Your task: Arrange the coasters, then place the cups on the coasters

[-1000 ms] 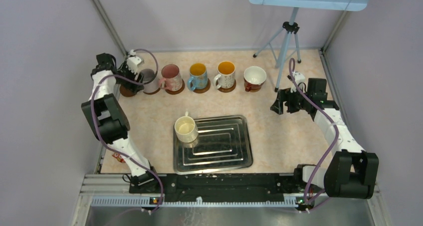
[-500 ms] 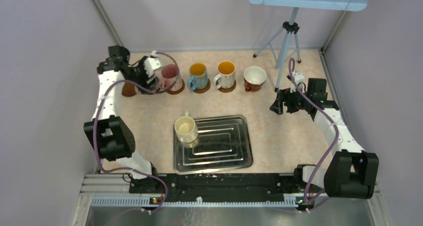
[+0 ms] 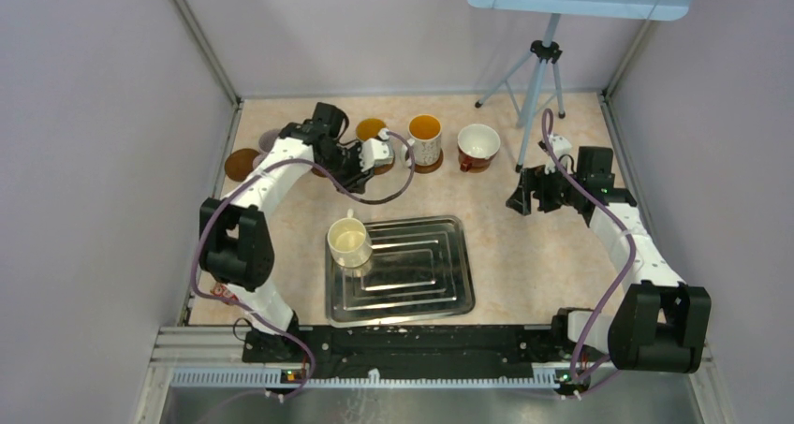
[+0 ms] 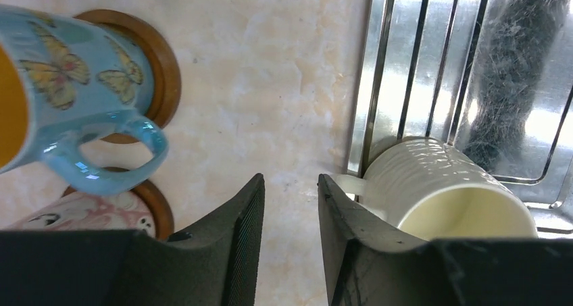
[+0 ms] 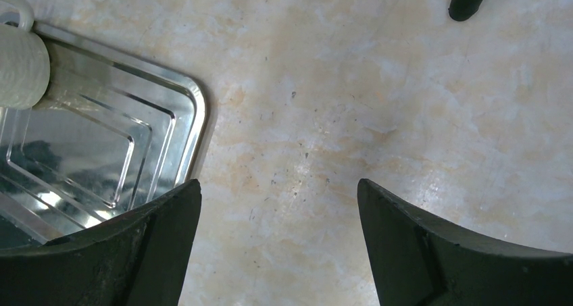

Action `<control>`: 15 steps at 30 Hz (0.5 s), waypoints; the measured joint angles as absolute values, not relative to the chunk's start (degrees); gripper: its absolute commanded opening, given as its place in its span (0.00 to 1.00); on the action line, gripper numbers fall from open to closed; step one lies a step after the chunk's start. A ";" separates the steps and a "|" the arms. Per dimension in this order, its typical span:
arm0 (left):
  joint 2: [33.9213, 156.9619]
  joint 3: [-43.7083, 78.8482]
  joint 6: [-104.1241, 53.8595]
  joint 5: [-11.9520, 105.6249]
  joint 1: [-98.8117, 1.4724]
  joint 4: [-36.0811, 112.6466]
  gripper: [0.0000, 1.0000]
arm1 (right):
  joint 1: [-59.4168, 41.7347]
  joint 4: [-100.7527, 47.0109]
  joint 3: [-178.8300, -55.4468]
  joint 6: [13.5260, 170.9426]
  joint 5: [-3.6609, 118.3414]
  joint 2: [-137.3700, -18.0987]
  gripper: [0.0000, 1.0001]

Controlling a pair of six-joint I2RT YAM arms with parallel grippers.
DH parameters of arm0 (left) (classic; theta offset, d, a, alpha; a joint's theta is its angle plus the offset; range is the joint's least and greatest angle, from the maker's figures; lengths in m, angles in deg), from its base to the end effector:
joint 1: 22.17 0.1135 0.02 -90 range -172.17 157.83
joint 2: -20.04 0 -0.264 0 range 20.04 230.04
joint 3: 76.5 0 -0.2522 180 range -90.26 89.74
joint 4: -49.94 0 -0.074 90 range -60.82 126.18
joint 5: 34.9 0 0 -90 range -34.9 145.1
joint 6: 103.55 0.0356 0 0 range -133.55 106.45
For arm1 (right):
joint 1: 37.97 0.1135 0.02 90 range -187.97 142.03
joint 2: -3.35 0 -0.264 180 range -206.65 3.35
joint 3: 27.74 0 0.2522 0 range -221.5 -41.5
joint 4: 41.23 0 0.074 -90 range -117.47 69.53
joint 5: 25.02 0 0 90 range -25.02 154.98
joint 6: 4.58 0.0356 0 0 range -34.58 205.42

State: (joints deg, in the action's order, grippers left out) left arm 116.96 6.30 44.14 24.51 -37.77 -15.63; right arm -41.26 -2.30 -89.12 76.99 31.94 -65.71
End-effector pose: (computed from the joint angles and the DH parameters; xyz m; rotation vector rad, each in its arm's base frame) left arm 0.3301 -0.1110 0.2817 1.6251 1.9317 -0.4449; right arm 0.2476 0.0052 0.2509 -0.3702 2.2609 0.5789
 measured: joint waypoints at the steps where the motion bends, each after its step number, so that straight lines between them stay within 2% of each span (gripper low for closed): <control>1: 118.14 6.61 43.44 25.19 -38.49 -15.09 0.40 | -41.26 -2.30 -89.12 76.99 31.94 -65.71 0.84; 15: 123.87 10.47 41.47 33.84 -39.56 -14.10 0.34 | -41.26 -2.10 -88.75 76.99 31.97 -65.64 0.84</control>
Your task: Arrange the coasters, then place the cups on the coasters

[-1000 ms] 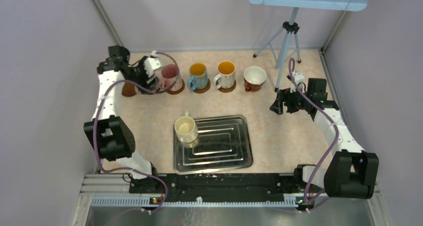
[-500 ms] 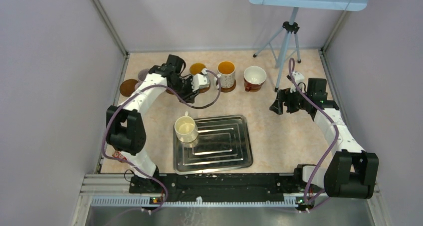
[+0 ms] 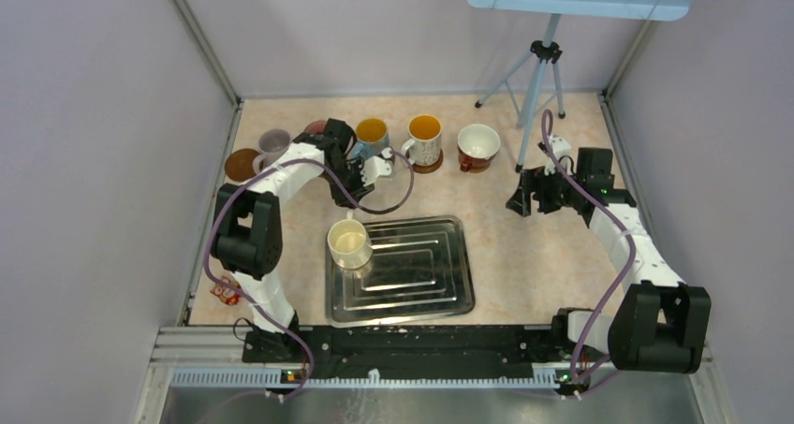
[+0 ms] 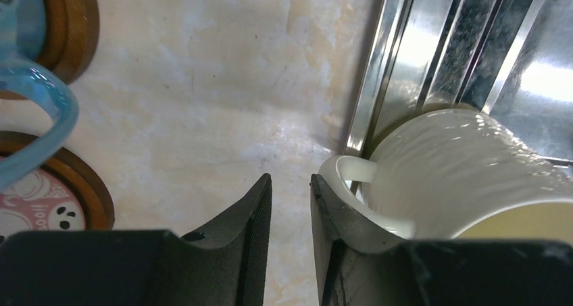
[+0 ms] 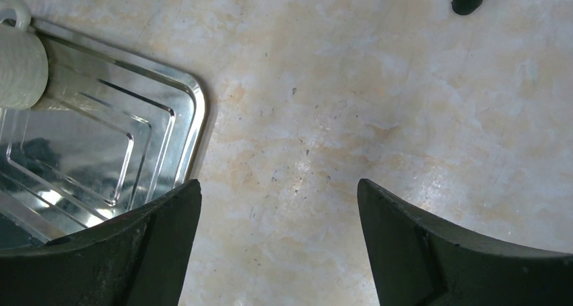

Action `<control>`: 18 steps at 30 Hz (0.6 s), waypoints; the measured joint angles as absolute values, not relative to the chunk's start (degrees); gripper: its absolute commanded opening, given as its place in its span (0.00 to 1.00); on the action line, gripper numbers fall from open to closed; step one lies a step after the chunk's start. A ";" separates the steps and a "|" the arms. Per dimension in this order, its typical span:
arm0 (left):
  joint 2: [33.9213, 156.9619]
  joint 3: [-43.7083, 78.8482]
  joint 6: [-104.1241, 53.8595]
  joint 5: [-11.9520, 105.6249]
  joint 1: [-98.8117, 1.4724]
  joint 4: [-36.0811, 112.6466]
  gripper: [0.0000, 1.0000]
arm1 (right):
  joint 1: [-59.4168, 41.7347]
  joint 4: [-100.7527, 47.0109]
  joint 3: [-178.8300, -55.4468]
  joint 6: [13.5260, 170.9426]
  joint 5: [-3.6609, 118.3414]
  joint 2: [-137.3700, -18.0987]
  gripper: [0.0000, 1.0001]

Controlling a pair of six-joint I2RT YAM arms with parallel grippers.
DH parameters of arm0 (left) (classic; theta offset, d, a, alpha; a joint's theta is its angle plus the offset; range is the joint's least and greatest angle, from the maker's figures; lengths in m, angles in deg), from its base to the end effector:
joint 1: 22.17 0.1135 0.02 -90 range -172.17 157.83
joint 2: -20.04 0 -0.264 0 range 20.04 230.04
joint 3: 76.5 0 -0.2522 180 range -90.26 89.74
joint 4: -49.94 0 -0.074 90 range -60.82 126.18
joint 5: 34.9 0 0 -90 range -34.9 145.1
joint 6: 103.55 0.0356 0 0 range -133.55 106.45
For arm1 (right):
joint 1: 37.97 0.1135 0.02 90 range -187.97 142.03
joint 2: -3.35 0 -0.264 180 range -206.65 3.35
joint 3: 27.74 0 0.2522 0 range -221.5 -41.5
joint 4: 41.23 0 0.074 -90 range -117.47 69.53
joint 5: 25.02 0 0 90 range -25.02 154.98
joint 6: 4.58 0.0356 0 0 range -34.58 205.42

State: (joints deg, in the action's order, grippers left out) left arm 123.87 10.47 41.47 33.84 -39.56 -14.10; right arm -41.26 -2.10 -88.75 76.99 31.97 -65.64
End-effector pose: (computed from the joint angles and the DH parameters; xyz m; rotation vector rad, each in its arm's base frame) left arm 0.3386 -0.1196 0.2191 1.6801 2.1788 -0.3706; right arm 0.2465 0.0053 0.2488 -0.3679 2.2692 0.5815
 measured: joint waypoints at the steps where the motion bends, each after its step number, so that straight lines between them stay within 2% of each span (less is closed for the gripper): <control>1: 123.87 11.04 41.54 34.52 -39.40 -13.91 0.33 | -41.26 -2.10 -88.75 76.99 31.99 -65.64 0.84; 9: 123.78 14.74 41.93 36.71 -36.32 -14.30 0.33 | -41.26 -2.10 -88.75 76.99 31.99 -65.64 0.84; 18: 122.40 15.13 41.34 35.94 -34.38 -15.76 0.39 | -41.26 -2.10 -88.75 76.97 31.94 -65.64 0.84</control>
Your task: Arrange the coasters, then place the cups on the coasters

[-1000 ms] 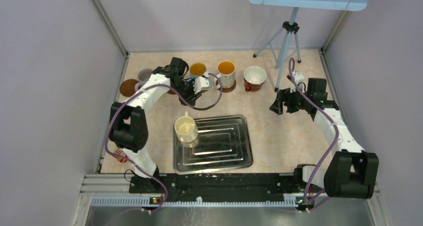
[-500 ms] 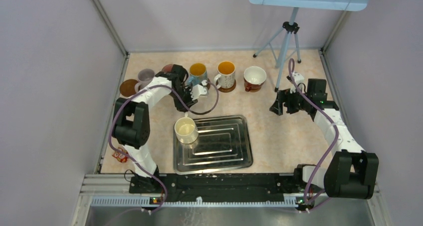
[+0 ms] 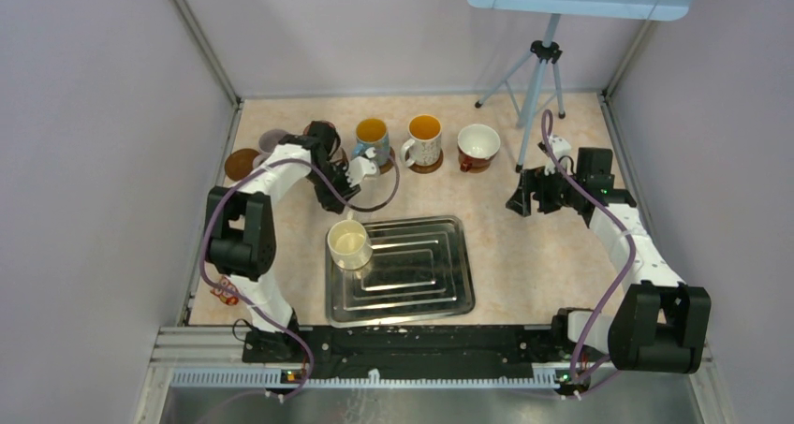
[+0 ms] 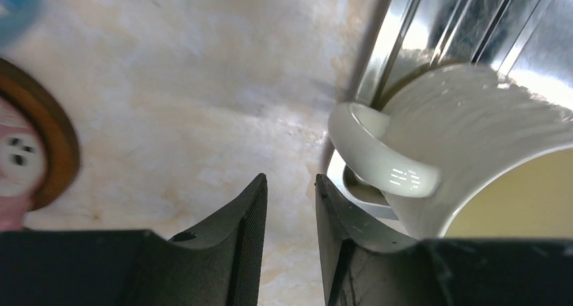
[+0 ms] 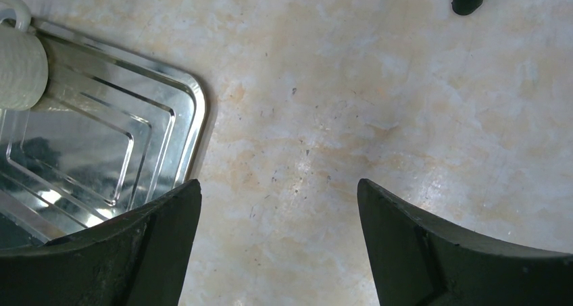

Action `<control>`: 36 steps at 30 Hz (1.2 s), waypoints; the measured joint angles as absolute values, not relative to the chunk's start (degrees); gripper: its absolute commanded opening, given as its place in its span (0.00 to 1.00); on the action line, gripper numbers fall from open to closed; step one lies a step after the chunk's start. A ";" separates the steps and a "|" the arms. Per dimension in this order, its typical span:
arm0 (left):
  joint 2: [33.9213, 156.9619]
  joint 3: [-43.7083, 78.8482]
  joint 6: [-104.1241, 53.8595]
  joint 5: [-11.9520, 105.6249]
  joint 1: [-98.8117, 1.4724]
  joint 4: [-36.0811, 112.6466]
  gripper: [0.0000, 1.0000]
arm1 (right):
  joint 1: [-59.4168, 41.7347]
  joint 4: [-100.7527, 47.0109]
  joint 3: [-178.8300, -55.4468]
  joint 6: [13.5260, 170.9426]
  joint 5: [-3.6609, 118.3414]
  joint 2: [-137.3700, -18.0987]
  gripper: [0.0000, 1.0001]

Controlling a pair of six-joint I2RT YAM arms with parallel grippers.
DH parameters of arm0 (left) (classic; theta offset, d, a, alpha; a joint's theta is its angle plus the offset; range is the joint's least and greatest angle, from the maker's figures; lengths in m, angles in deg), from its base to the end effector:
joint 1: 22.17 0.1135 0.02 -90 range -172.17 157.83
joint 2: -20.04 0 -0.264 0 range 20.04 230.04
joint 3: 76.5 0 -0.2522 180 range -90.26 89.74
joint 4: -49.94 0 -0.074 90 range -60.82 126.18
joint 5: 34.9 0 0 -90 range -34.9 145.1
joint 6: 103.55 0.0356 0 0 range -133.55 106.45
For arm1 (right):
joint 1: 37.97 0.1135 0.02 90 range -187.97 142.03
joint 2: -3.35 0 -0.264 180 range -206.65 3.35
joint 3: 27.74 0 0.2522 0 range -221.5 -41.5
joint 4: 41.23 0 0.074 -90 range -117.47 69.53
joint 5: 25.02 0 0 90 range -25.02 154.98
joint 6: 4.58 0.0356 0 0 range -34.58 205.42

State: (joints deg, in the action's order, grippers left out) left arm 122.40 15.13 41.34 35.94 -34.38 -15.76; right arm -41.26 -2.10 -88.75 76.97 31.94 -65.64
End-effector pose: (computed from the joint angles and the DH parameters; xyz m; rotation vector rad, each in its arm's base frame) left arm 0.3303 -0.0834 0.2045 1.6015 2.3370 -0.3523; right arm 0.2465 0.0053 0.2489 -0.3685 2.2689 0.5819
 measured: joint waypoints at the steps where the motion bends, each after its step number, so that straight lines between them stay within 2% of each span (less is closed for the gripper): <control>1: 122.40 13.97 40.86 35.68 -34.68 -15.90 0.40 | -41.26 -2.10 -88.75 76.95 31.94 -65.64 0.84; 7: 121.00 9.64 38.30 34.74 -39.49 -15.35 0.42 | -41.26 -2.10 -88.75 76.91 31.97 -65.62 0.84; 15: 120.68 10.76 37.39 35.37 -43.21 -15.50 0.40 | -41.26 -2.10 -88.75 76.86 31.97 -65.62 0.84; 23: 120.68 13.86 37.54 39.46 -42.70 -15.50 0.38 | -41.26 -2.10 -88.75 76.86 31.99 -65.62 0.84; 36: 118.29 18.98 38.81 40.97 -36.39 -16.51 0.37 | -41.26 -2.10 -88.75 76.80 31.99 -65.62 0.84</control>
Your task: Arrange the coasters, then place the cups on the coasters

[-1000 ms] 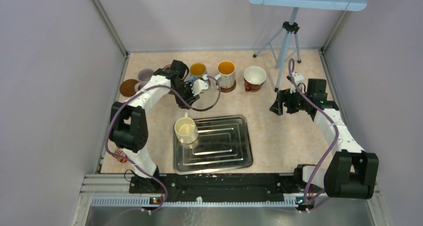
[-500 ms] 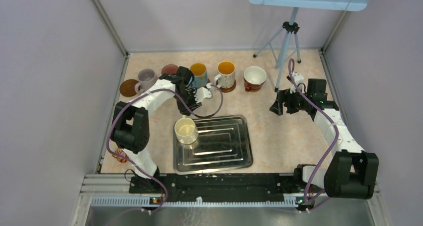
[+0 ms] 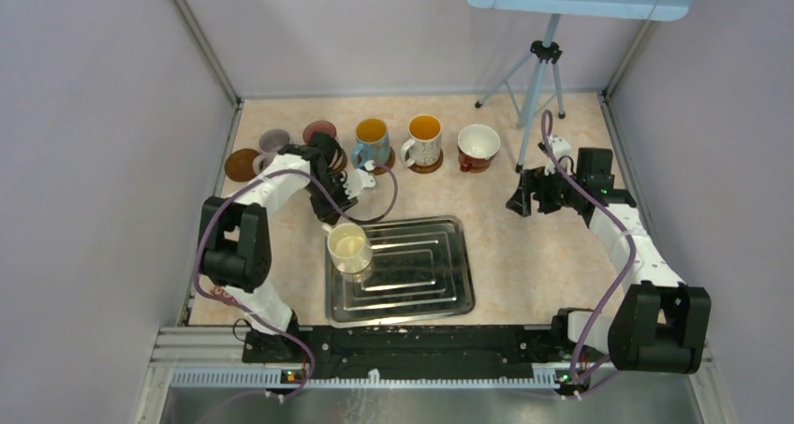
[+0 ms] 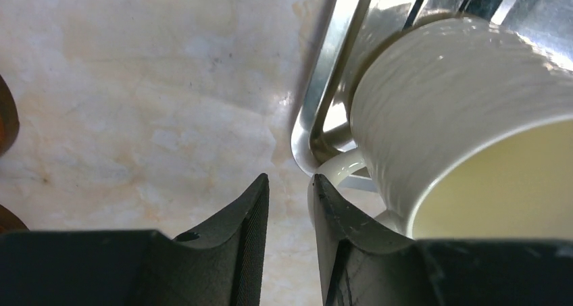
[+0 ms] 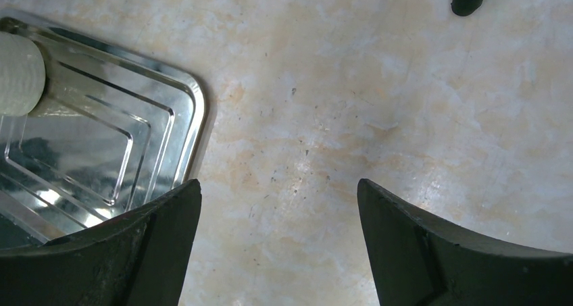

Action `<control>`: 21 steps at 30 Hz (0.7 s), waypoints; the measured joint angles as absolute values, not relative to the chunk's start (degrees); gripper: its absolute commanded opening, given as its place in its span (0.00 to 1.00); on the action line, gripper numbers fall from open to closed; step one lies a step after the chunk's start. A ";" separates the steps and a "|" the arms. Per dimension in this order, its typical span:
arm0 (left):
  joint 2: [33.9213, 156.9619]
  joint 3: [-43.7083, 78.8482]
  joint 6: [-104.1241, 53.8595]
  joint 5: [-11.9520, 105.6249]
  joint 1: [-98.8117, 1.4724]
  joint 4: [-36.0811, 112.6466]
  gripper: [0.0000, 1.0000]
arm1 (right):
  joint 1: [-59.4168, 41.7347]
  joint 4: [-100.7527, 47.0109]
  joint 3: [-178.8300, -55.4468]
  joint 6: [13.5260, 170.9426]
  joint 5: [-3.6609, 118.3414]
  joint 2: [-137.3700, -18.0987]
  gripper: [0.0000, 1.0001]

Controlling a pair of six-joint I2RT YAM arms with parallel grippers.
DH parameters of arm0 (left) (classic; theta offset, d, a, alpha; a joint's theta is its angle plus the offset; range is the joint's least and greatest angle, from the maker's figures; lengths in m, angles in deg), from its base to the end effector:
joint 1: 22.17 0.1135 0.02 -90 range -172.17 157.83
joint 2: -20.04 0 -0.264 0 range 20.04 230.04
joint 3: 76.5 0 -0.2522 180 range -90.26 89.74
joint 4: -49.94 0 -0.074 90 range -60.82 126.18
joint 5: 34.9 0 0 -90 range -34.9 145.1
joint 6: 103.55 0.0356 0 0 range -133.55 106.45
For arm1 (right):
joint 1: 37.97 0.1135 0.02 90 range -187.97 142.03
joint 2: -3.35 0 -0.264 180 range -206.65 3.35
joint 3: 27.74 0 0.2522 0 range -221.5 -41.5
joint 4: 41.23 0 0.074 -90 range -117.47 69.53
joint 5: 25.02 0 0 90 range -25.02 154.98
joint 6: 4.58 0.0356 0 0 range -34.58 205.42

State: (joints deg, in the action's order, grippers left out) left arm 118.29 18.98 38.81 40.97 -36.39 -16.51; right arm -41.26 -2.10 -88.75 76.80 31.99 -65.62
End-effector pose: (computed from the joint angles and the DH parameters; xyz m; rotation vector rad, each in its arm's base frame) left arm 0.3094 -0.0874 0.2080 1.6113 2.3979 -0.2573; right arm 0.2465 0.0052 0.2489 -0.3715 2.2680 0.5793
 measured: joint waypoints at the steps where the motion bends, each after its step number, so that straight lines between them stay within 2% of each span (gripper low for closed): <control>1: 117.83 19.35 38.96 40.81 -35.99 -16.77 0.37 | -41.26 -2.10 -88.75 76.75 31.99 -65.62 0.84; 10: 111.82 25.47 41.34 38.98 -33.66 -19.15 0.43 | -41.26 -2.10 -88.75 76.47 31.97 -65.62 0.84; 16: 110.97 23.33 44.16 35.02 -28.00 -22.80 0.61 | -41.26 -2.10 -88.75 76.45 31.97 -65.62 0.84; 21: 107.45 21.36 51.66 32.92 -20.54 -24.18 0.70 | -41.26 -2.10 -88.75 76.45 31.97 -65.62 0.84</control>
State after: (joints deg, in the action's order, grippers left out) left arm 107.45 21.36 51.66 32.92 -20.54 -24.18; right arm -41.26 -2.10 -88.75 76.45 31.97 -65.62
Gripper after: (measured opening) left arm 0.666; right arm 0.842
